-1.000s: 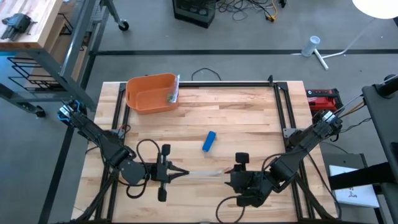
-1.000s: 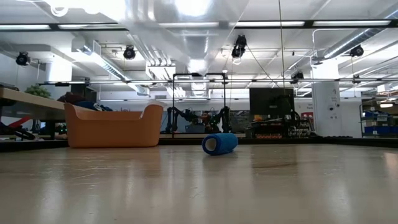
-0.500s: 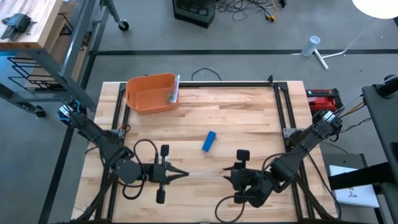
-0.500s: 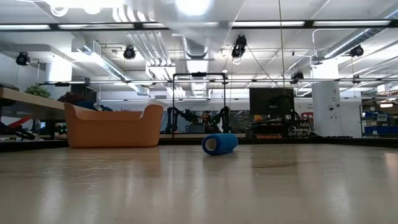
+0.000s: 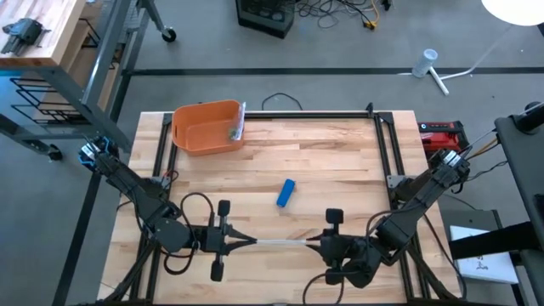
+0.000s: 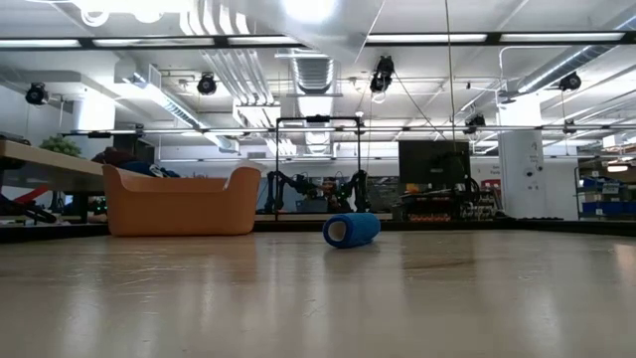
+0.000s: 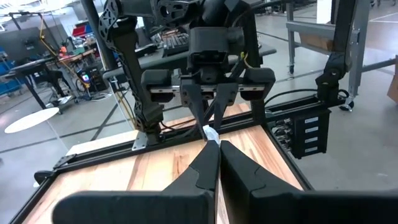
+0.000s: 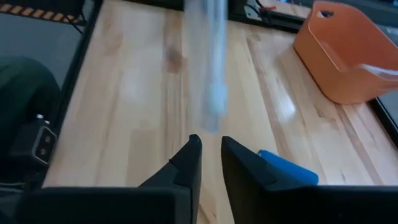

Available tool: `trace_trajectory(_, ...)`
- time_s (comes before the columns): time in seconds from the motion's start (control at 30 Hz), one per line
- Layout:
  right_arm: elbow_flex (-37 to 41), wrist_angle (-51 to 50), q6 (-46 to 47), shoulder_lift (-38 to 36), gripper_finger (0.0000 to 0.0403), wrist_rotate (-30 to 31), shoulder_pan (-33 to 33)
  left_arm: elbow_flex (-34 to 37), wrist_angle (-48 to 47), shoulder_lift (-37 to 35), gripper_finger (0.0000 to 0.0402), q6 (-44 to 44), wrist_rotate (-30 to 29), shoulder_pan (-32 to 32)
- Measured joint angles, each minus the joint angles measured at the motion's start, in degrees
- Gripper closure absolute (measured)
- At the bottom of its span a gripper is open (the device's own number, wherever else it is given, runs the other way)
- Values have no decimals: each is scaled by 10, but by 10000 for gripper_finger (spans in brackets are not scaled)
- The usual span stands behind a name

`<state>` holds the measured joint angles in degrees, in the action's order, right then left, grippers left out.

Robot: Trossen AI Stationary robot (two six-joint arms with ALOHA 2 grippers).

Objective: Roll bandage
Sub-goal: Open the transparent zip bag

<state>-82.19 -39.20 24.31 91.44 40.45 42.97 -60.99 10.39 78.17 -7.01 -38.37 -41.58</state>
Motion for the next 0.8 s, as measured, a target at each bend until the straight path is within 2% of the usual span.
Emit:
trace_trajectory(0.27, 0, 23, -19, 0, 371, 0, 1, 0, -1, 0, 401, 0, 0, 0)
trace_trajectory(0.8, 0, 26, -11, 0, 359, 1, 0, 0, -7, 0, 401, 0, 4, -4)
